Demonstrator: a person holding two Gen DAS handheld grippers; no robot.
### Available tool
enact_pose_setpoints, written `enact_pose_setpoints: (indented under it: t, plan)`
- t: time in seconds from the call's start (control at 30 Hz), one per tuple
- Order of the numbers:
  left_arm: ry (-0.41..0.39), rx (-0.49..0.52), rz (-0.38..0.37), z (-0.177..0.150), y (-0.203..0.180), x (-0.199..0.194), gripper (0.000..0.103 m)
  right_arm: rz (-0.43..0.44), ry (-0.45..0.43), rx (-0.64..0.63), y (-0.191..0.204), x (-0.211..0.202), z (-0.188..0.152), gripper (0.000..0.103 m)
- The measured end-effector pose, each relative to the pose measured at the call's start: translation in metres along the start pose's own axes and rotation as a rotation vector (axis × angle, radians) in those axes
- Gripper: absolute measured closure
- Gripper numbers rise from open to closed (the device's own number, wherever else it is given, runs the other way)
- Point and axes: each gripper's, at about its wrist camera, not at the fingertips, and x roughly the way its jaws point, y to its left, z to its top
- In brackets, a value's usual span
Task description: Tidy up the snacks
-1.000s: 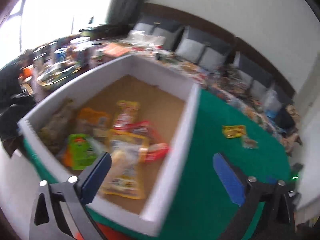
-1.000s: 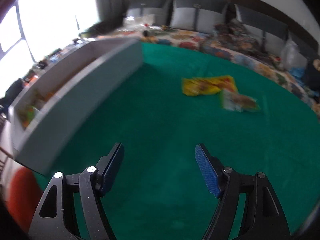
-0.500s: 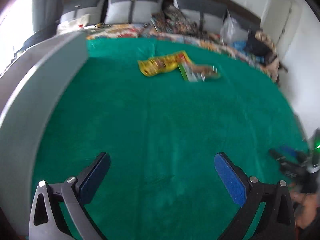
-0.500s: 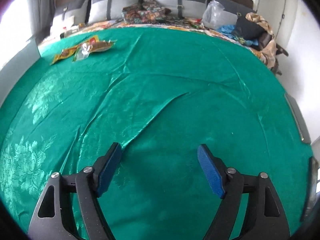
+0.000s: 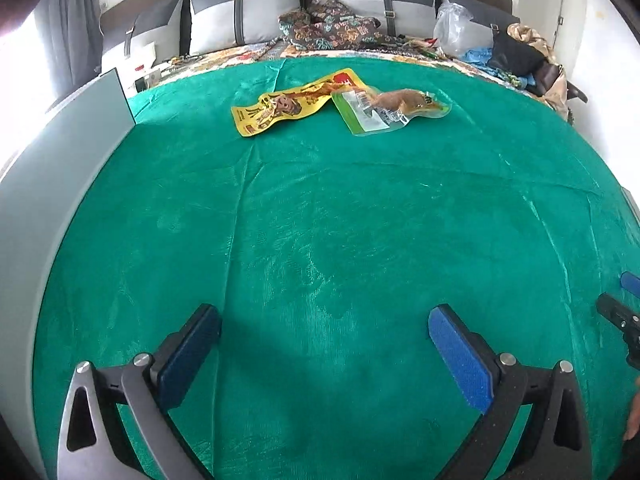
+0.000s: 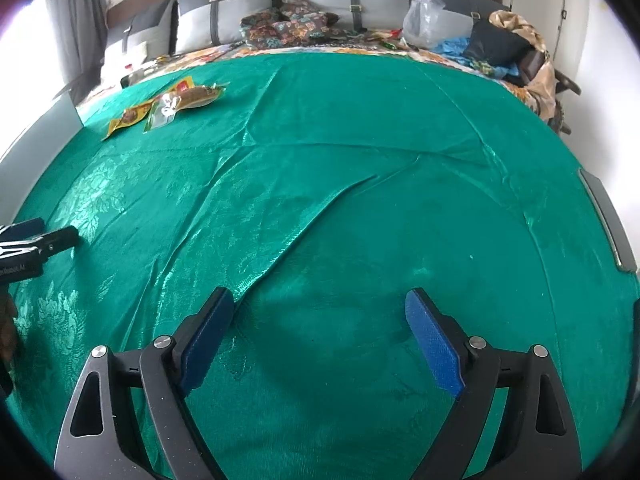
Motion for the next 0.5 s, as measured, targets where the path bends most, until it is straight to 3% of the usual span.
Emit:
enact_pose_setpoints:
  t: [0.5]
  plan:
    - [0.001, 0.001, 0.001, 0.0007, 0.0007, 0.0001, 0.0, 0.003, 0.0, 0.001, -0.0004, 0.0016, 0.0009, 0.012]
